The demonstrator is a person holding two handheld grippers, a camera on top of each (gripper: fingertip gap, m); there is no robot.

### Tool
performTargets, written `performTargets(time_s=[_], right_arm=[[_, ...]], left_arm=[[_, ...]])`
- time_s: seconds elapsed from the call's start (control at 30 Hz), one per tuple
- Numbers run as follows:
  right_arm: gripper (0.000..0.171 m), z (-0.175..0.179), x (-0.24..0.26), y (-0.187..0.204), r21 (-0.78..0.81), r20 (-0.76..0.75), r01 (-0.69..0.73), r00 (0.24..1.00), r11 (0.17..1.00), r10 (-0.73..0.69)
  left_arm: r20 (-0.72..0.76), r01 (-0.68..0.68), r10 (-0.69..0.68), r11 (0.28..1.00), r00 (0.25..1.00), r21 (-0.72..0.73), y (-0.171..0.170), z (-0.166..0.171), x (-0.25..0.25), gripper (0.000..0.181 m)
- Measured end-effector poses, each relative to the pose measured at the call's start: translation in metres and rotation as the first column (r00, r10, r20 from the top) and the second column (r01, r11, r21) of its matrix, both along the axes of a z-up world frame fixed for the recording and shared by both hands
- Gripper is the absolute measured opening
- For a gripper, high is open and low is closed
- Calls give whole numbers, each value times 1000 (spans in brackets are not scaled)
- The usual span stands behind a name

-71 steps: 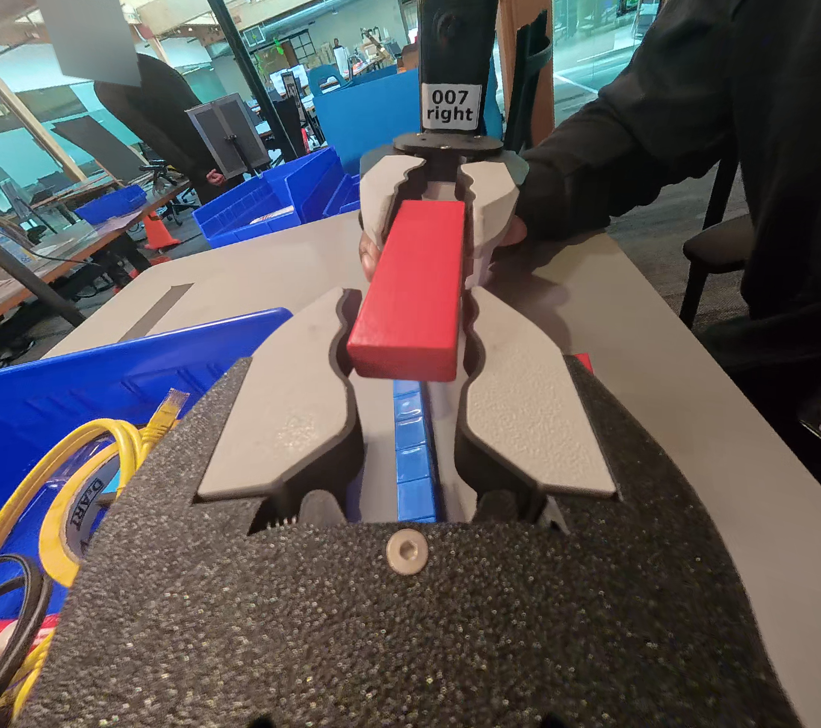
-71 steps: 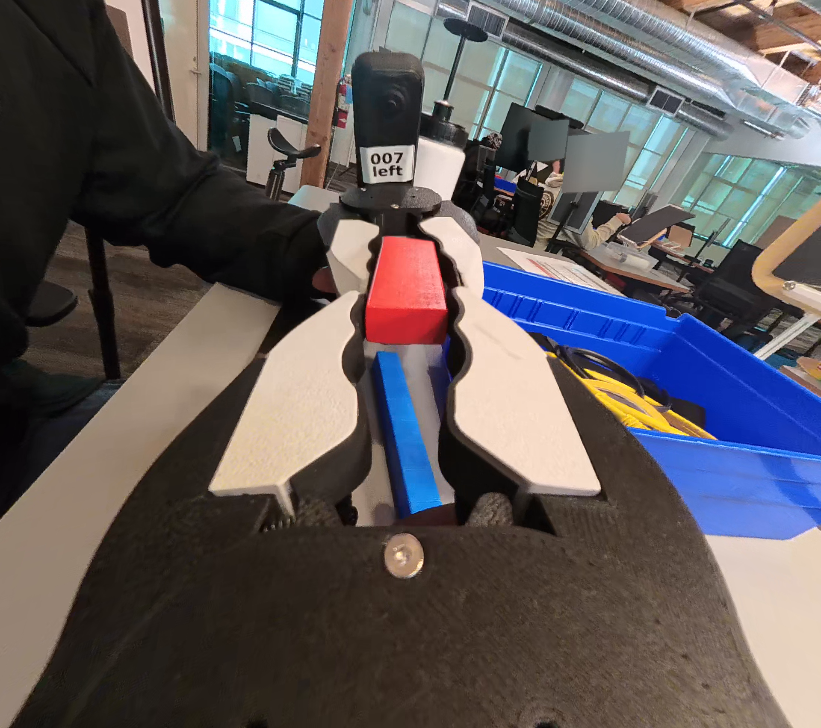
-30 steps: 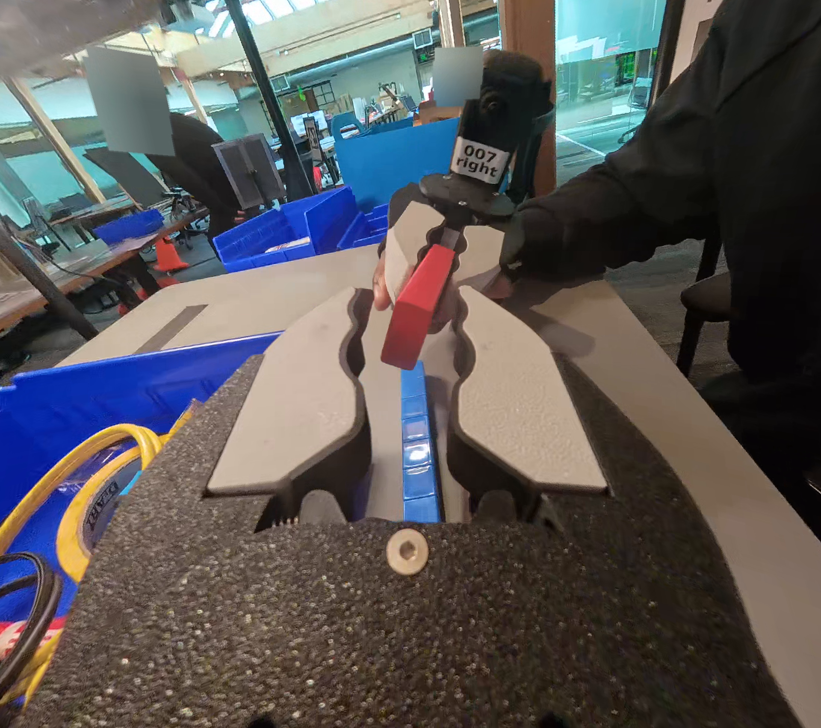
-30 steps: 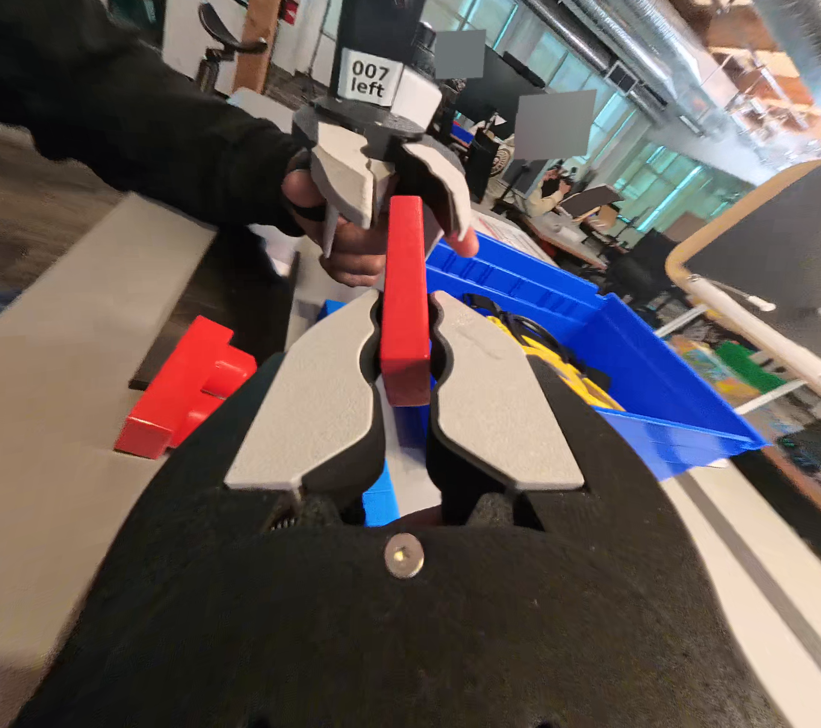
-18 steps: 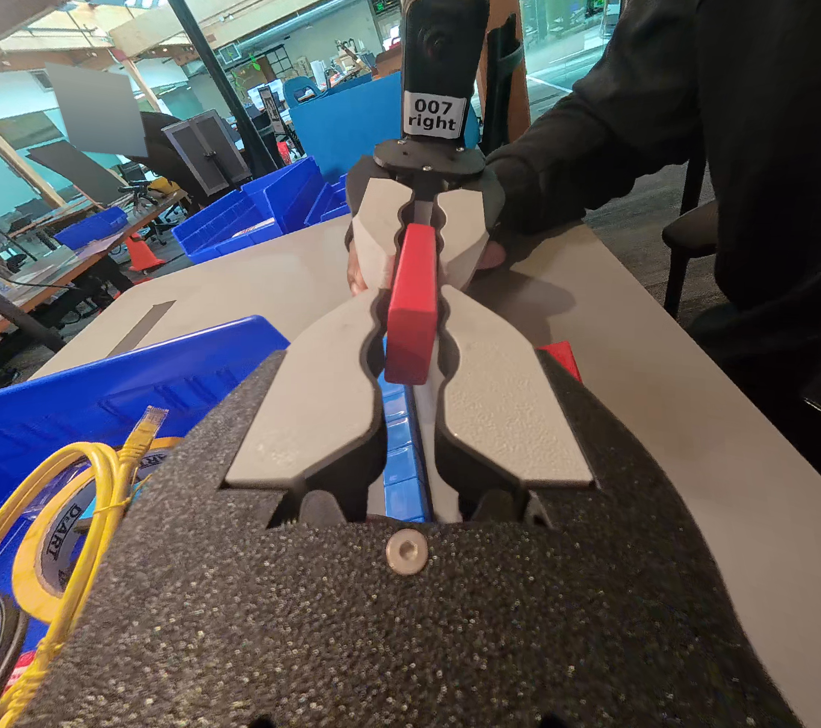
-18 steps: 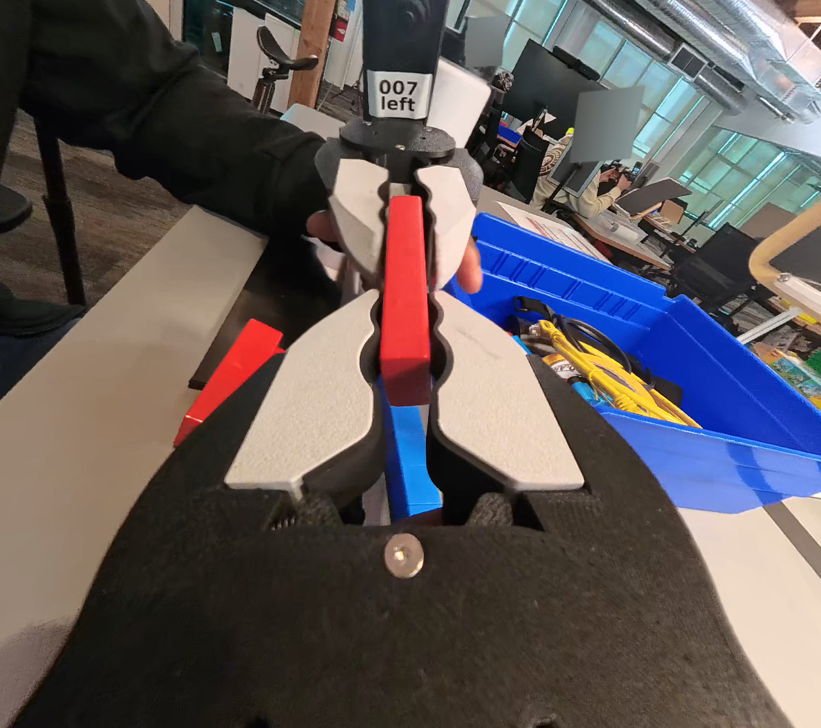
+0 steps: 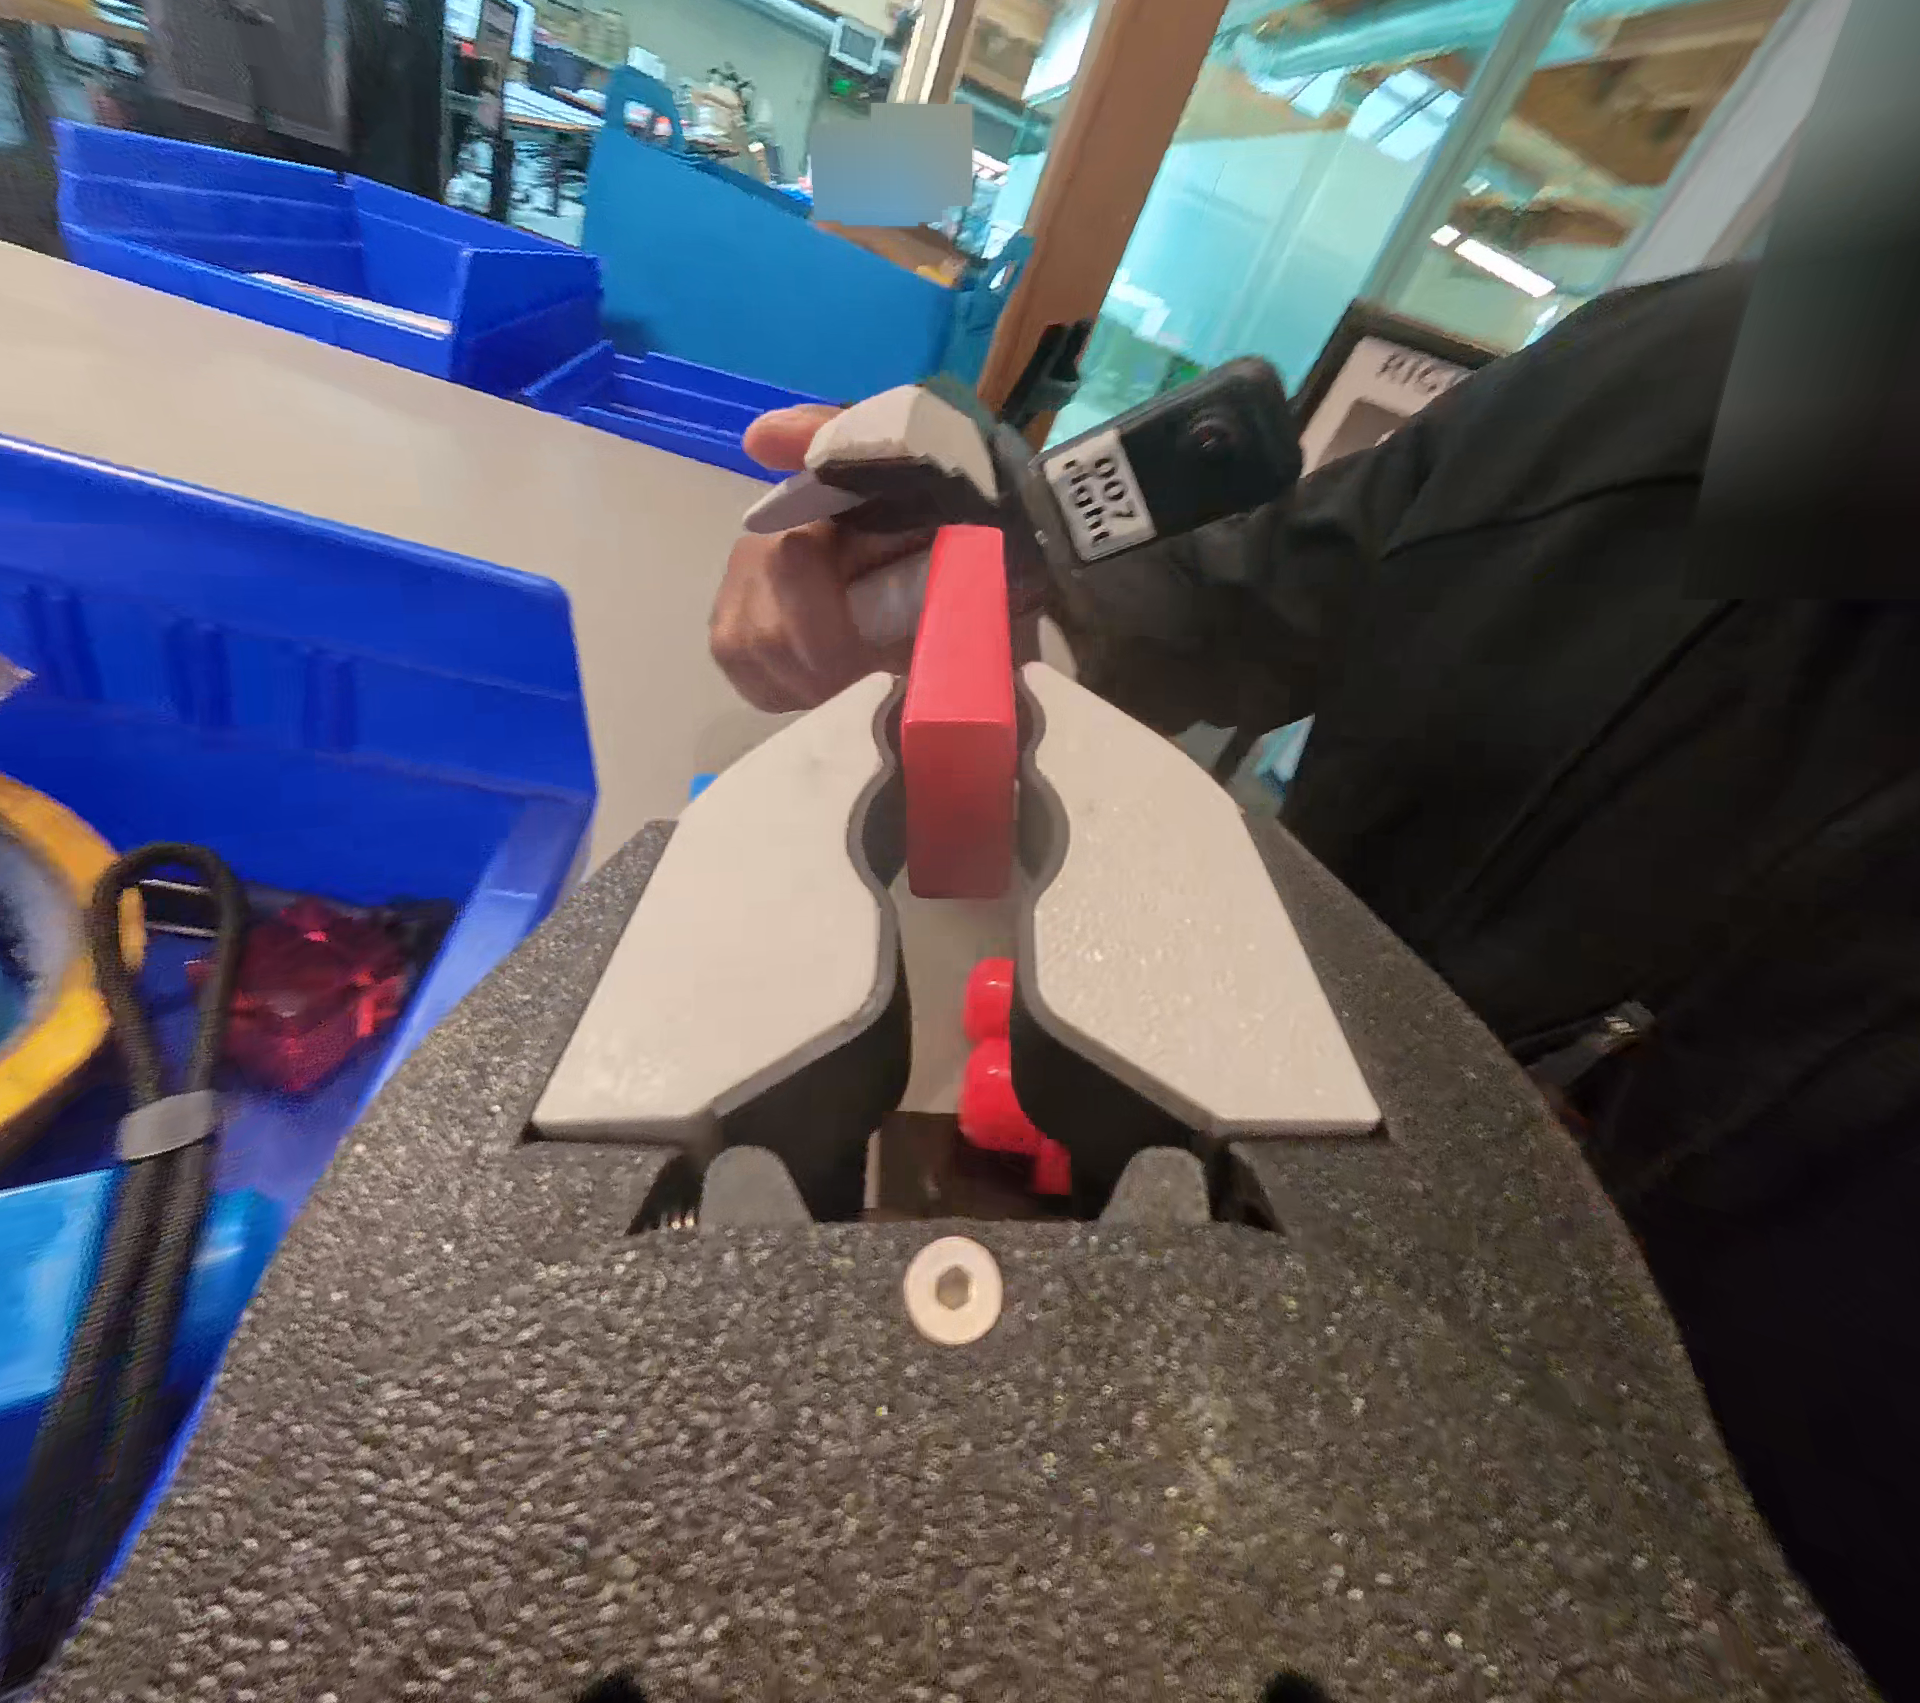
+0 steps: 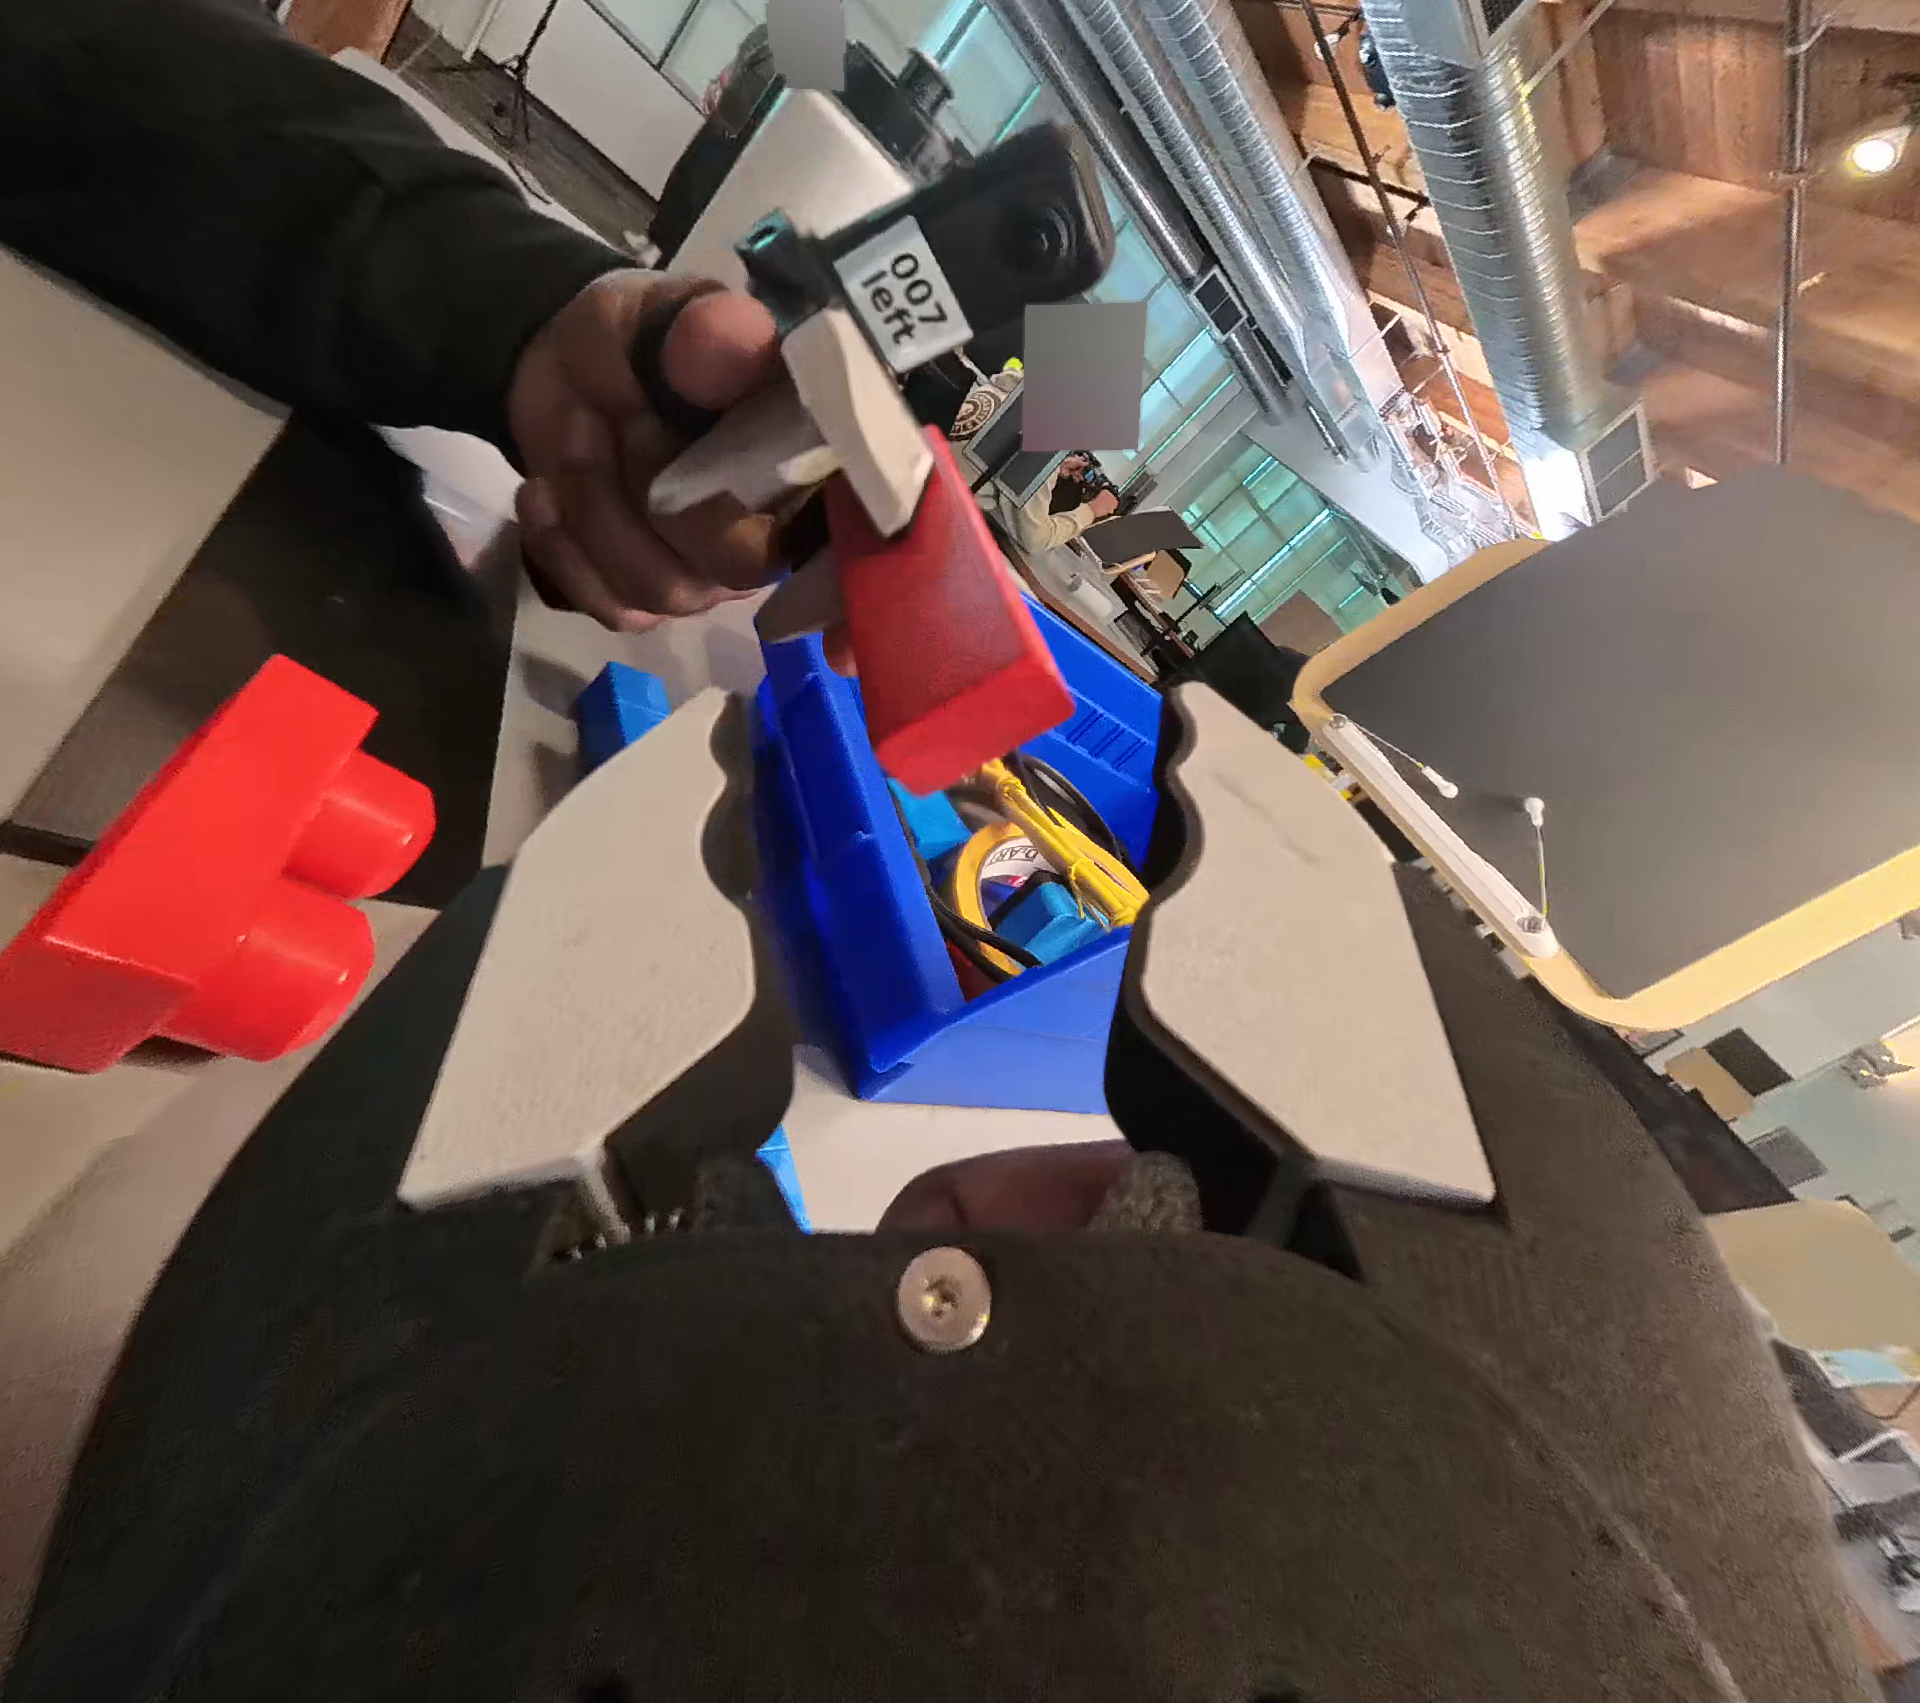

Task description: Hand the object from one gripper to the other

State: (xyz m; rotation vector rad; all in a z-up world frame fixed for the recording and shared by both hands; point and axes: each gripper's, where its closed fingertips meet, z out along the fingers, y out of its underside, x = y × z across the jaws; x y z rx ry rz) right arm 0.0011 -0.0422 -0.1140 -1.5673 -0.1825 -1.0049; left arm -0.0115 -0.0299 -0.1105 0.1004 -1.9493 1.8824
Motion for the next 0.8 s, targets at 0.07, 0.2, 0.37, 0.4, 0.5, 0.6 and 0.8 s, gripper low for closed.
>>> performTargets(time_s=[0.07,0.2,0.37,0.4,0.5,0.6,0.8], right_arm=[[77,0,-2,2,2,3,-7,1000,1000,7],[75,1,-6,4,-6,35,-11,999,1000,11],[69,-6,-11,11,-41,50,-24,998,999,26],[69,-6,-12,12,-40,48,-26,998,999,28],[63,-5,-12,12,-25,46,-29,998,999,30],[44,-3,-10,9,-14,63,-13,998,1000,13],[38,-3,-5,6,9,-79,-49,996,999,50]], left_arm=[[-57,23,-23,1000,998,-9,1,2,-1,18],[-90,43,-42,999,995,16,0,-3,-1,18],[-119,88,-85,996,989,22,-4,-5,-9,18],[-124,94,-90,995,988,30,-4,-7,-10,18],[-115,95,-90,995,989,39,-6,-9,-12,18],[-134,95,-88,994,987,49,-6,-10,-11,18],[-48,8,-7,999,999,41,-8,-9,-1,37]])
